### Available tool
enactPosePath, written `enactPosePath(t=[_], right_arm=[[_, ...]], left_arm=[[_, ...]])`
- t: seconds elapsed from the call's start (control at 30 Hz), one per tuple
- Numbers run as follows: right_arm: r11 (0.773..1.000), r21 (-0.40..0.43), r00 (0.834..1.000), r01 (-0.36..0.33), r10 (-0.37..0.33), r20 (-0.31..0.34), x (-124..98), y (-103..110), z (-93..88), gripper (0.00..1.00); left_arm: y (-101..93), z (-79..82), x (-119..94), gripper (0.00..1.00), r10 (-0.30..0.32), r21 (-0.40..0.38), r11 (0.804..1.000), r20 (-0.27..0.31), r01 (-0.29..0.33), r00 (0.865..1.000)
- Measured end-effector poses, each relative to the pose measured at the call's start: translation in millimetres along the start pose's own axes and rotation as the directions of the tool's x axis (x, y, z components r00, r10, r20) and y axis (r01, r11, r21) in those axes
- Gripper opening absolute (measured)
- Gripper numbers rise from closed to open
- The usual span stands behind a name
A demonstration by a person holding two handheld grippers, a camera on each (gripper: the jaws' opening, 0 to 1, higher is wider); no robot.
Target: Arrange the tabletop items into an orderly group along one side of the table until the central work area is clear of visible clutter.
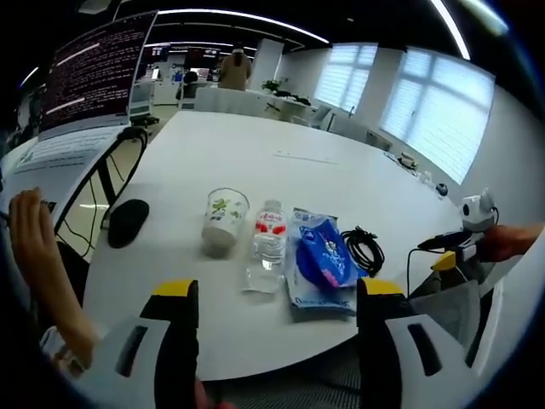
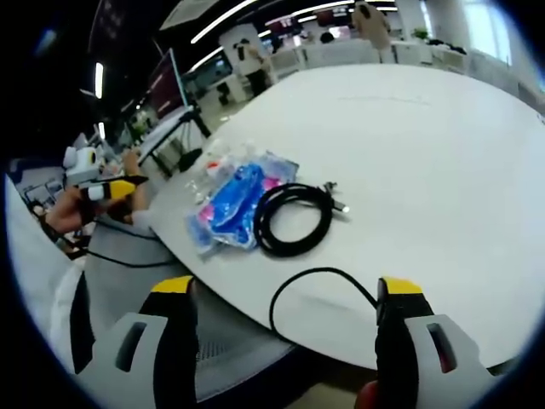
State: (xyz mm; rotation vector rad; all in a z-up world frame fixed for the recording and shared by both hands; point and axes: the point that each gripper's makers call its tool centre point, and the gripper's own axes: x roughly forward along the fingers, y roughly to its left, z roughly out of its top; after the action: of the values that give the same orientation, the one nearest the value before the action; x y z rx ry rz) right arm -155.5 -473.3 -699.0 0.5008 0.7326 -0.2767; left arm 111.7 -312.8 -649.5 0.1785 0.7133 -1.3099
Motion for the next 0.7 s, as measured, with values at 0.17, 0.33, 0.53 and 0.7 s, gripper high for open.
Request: enactPosePath(t=[0.17,0.33,0.53,0.7], right_arm=[[1.000,0.002,1.000,0.001,-0.001,0.000,-0.3,-0.6,0.1,0.86],[1.000,0.003,1.000,0.003,-0.003,0.003,-0.4,-1.6,1.1,0.86],[1.000,0.004,1.000,0.003,-0.003,0.002,-0.3,-1.1,0.7,0.86],[1.000,0.019,1.000,-0.005,0.005,0.013,-1.1,0.1,2.1,0.82]], left_arm=[[1.3,0.9,-0.3,0.76,0.002,-0.005,1.000,0.003,-0.002,1.000],[1.4,1.7,0.0,0.76,0.001,-0.009,1.000,0.005,-0.001,1.000],[2.0,2.6,0.4,0.76,0.000,-0.010,1.000,0.006,0.000,1.000],[4.2,3.2,2.0,0.75,0.001,-0.022,1.000,0.007,-0.001,1.000]])
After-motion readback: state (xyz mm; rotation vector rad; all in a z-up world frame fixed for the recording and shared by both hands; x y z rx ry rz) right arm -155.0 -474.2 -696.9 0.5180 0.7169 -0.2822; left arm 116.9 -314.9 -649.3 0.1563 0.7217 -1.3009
